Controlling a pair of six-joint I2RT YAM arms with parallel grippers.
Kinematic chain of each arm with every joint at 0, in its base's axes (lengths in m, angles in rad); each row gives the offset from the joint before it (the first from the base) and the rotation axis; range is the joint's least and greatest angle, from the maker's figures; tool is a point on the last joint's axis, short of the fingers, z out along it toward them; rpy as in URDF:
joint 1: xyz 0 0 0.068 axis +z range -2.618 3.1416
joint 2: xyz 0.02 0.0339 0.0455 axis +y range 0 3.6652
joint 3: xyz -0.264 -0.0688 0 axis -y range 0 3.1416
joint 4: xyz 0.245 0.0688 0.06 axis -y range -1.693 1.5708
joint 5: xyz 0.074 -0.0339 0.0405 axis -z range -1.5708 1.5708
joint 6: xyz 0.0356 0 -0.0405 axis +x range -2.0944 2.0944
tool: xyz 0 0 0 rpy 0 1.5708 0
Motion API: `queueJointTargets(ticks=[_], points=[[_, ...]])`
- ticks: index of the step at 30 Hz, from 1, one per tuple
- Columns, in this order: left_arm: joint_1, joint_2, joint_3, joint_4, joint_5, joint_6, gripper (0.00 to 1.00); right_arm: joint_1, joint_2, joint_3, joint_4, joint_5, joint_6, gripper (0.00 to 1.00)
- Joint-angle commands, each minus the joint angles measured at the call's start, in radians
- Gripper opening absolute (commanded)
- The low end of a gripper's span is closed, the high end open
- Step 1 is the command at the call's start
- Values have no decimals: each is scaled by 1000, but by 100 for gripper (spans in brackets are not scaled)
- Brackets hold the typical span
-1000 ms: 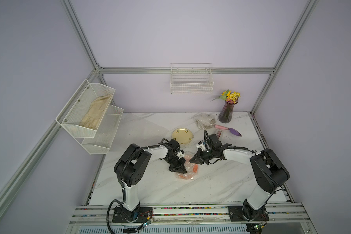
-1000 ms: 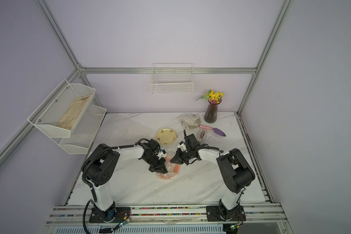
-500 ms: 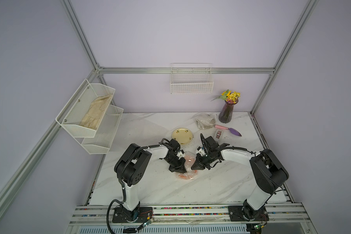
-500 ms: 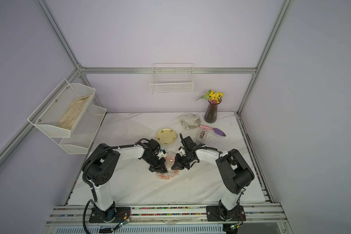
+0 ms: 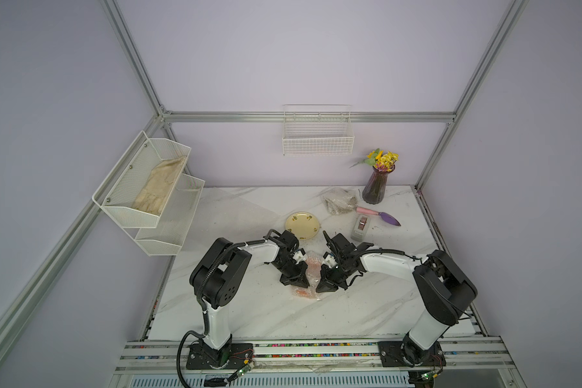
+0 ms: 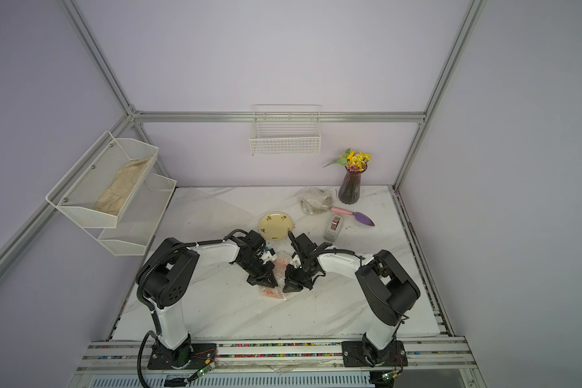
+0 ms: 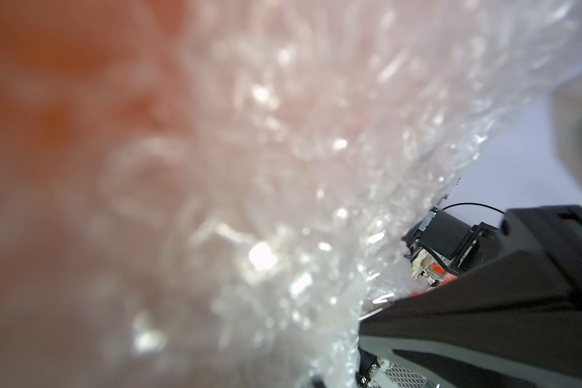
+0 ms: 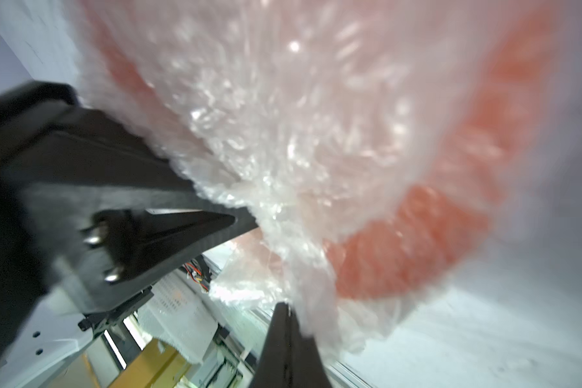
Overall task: Wrap dinner plates in bubble wrap
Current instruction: Stick the tape on the bubble wrap, then pick up the bubble wrap from the center of the board.
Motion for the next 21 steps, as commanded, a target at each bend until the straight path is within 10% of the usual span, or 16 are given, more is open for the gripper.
queueJointTargets(ticks=[1, 9, 21], points=[[5, 44, -30, -41, -120, -61, 3, 14, -126, -83, 38, 118, 155, 20], [5, 36, -58, 34, -85, -128, 3, 54, -184, -278, 333, 69, 390, 44], [5, 21, -75, 64, -72, -150, 3, 113, -116, -377, 644, 331, 649, 45]])
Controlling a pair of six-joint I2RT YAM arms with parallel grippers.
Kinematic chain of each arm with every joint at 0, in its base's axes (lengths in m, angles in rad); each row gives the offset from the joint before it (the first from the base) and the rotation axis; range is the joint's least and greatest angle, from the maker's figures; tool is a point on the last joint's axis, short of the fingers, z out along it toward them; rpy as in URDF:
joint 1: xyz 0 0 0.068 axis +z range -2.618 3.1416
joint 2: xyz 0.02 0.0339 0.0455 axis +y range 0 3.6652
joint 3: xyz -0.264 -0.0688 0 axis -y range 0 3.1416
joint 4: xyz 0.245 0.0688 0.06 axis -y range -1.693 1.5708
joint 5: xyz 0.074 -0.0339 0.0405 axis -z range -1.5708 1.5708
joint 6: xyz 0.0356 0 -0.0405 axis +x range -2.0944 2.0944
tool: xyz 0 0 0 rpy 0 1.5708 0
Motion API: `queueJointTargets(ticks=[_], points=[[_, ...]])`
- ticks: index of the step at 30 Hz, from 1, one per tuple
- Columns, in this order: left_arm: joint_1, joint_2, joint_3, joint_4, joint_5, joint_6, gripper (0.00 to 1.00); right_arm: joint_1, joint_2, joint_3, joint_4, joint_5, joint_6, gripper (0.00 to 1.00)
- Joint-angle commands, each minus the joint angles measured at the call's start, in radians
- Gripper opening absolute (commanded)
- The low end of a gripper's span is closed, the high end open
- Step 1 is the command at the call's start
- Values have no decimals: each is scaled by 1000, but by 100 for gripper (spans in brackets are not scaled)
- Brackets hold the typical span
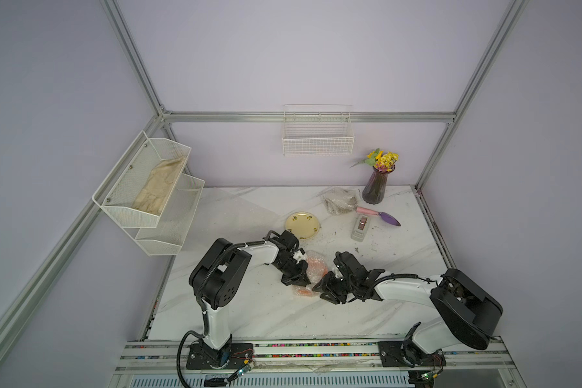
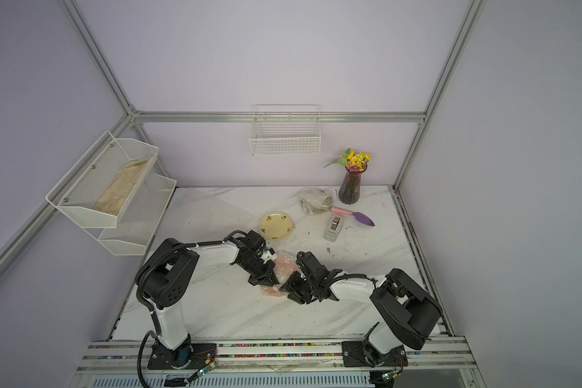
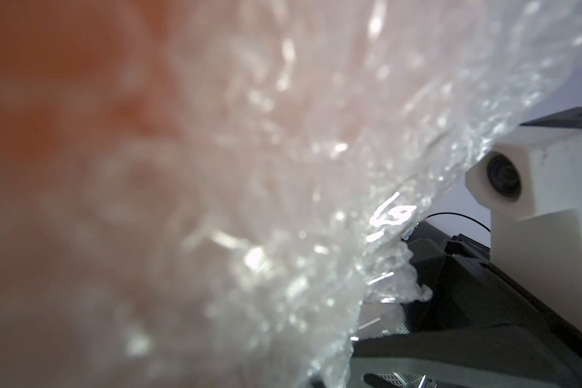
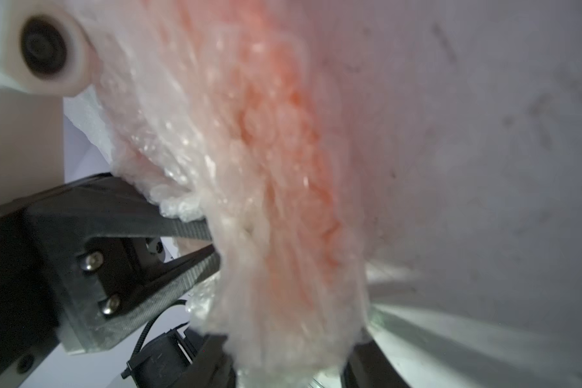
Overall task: Wrap dinner plates in bubble wrap
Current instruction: Pick up the bubble wrap from the center of the board.
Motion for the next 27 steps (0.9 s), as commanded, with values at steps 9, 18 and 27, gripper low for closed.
queueJointTargets(ticks=[9, 18, 27], points=[[5, 44, -47, -20, -77, -57, 3, 6, 116, -45, 214, 186, 132, 24], [45, -103, 52, -120, -116, -53, 18, -30, 14, -48, 129, 237, 82, 0], [183, -217, 398, -394, -237, 108, 60, -187, -192, 79, -147, 156, -73, 0]])
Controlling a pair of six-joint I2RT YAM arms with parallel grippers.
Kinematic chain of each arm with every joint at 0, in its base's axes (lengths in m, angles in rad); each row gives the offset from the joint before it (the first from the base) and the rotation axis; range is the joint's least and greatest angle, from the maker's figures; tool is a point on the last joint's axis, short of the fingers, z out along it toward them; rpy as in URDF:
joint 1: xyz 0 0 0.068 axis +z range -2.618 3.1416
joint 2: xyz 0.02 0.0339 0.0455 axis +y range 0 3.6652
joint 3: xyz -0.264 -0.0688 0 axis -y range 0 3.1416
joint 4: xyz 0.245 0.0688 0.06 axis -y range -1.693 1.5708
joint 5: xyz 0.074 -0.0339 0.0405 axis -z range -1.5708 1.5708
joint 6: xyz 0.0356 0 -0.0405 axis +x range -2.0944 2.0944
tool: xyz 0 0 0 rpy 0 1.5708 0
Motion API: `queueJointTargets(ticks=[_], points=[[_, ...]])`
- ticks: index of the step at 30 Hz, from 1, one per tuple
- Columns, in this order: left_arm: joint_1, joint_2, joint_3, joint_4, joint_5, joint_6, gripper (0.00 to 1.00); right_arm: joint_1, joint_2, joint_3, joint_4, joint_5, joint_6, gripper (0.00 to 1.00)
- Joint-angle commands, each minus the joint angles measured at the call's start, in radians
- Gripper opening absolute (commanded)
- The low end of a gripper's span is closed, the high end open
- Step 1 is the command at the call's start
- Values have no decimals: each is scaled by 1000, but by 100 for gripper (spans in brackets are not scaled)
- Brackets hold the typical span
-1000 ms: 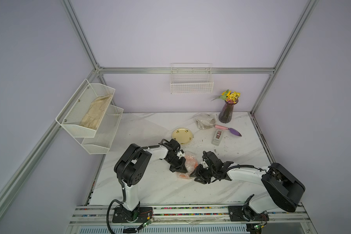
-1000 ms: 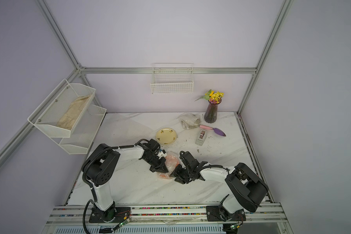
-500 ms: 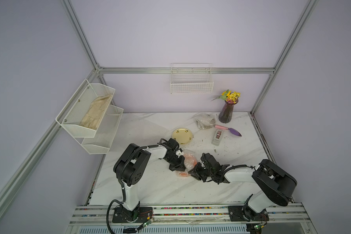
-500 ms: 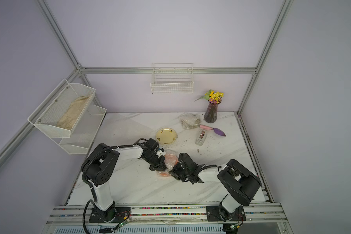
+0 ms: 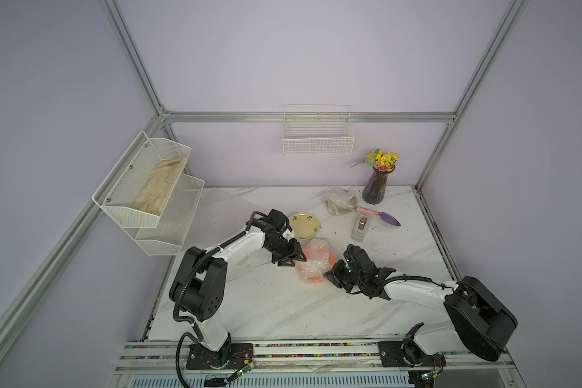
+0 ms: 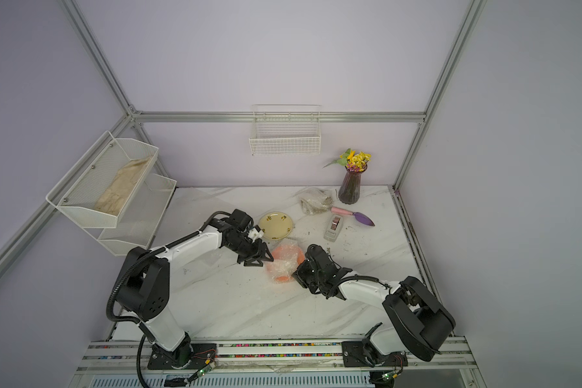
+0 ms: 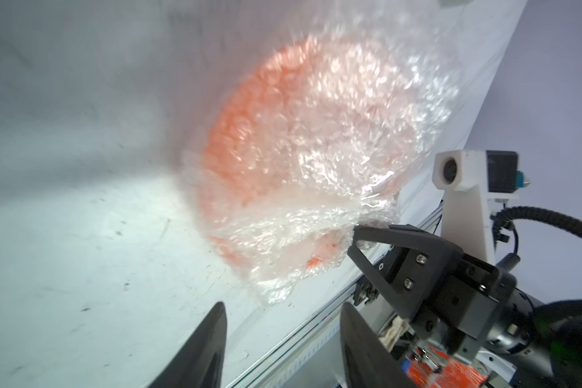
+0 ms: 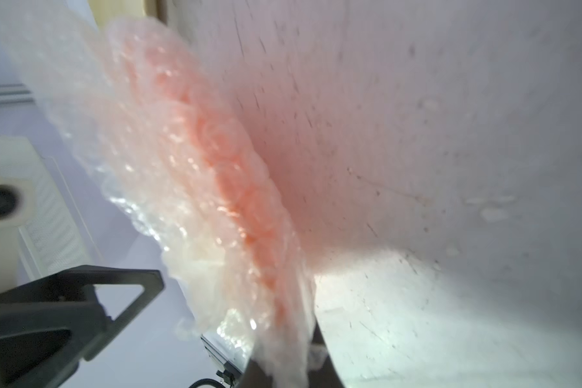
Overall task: Wrap dinner plates in bubble wrap
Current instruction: Pick up the bubble wrap from the center of the board, then place the bubble wrap at the center of the board.
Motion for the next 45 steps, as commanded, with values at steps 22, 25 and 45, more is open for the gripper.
queueJointTargets(ticks=[22, 25, 45], points=[[211, 240, 293, -284, -530, 396, 79, -533, 877, 1080, -38, -294, -135, 0], [224, 270, 308, -291, -546, 403, 81, -533, 946, 1149, -46, -312, -94, 0], [330, 429, 297, -366, -443, 437, 48, -536, 513, 827, -193, -344, -189, 51]])
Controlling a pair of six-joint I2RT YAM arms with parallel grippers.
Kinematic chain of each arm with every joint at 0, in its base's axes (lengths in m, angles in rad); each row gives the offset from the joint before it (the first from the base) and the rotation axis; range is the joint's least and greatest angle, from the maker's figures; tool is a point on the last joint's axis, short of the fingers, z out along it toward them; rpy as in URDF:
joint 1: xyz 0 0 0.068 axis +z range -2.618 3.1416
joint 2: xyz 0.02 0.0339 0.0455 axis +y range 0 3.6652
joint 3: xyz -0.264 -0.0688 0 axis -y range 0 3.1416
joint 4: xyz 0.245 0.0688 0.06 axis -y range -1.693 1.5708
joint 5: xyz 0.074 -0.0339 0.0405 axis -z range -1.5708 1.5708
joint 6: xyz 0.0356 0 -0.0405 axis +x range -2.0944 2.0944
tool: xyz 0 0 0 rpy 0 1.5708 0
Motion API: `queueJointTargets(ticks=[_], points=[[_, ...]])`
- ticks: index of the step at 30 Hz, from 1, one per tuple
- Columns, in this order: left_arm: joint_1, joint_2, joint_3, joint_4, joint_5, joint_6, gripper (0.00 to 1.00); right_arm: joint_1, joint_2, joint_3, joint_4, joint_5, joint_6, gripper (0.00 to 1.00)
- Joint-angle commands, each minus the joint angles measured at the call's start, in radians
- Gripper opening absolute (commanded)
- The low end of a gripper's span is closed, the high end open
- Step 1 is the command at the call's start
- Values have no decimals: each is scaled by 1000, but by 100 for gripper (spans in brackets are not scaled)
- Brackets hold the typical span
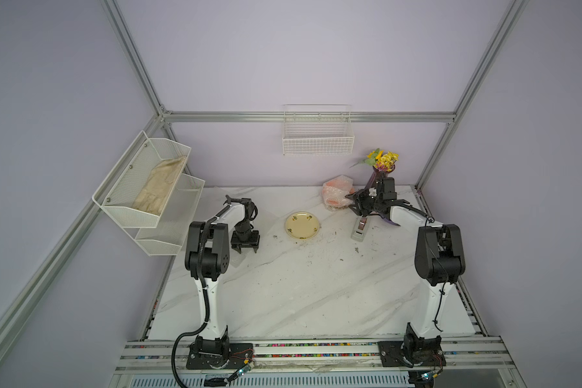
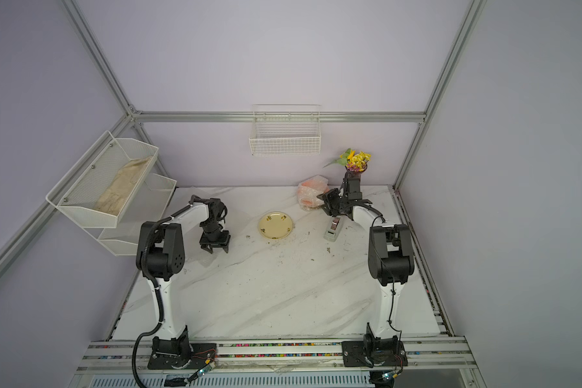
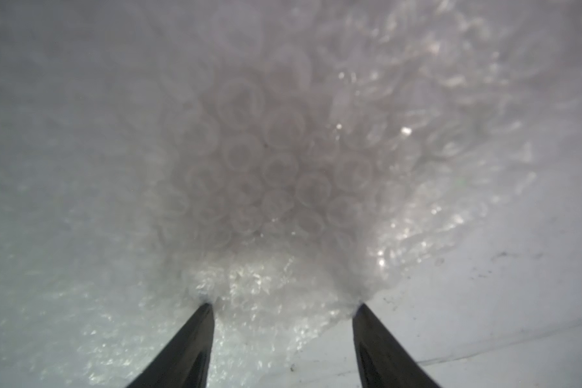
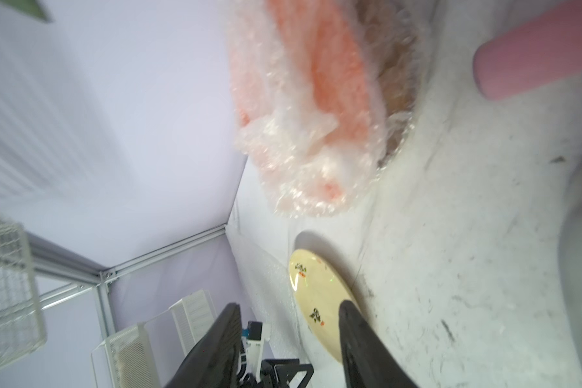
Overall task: Wrap dinner plates in bubble wrap
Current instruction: Place the bubble wrap at the center of the board, then move the bubble wrap to the center of the board.
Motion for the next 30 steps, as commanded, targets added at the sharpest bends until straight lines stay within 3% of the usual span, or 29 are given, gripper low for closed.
queueJointTargets(ticks=[1, 8, 10, 15, 22, 26, 30], points=[[0, -16, -60, 2, 160, 9, 43, 6, -92, -76, -64, -24, -48, 51], [-111, -214, -334, 113, 354, -155, 29, 57, -142, -188, -99, -27, -136, 50], [-185, -256, -404, 161, 413, -222, 21, 82, -117, -175, -117, -27, -173, 50], [-407, -296, -445, 286, 529, -394, 16, 117, -45, -128, -152, -2, -247, 49], [-647, -139, -220, 346, 602, -457, 8, 140, 52, -49, -190, 9, -309, 47], [-737, -30, -59, 306, 643, -388, 5, 143, 79, -28, -197, 21, -322, 46], [-794, 82, 140, 153, 603, -243, 9, 146, 109, -11, -204, 27, -337, 45]])
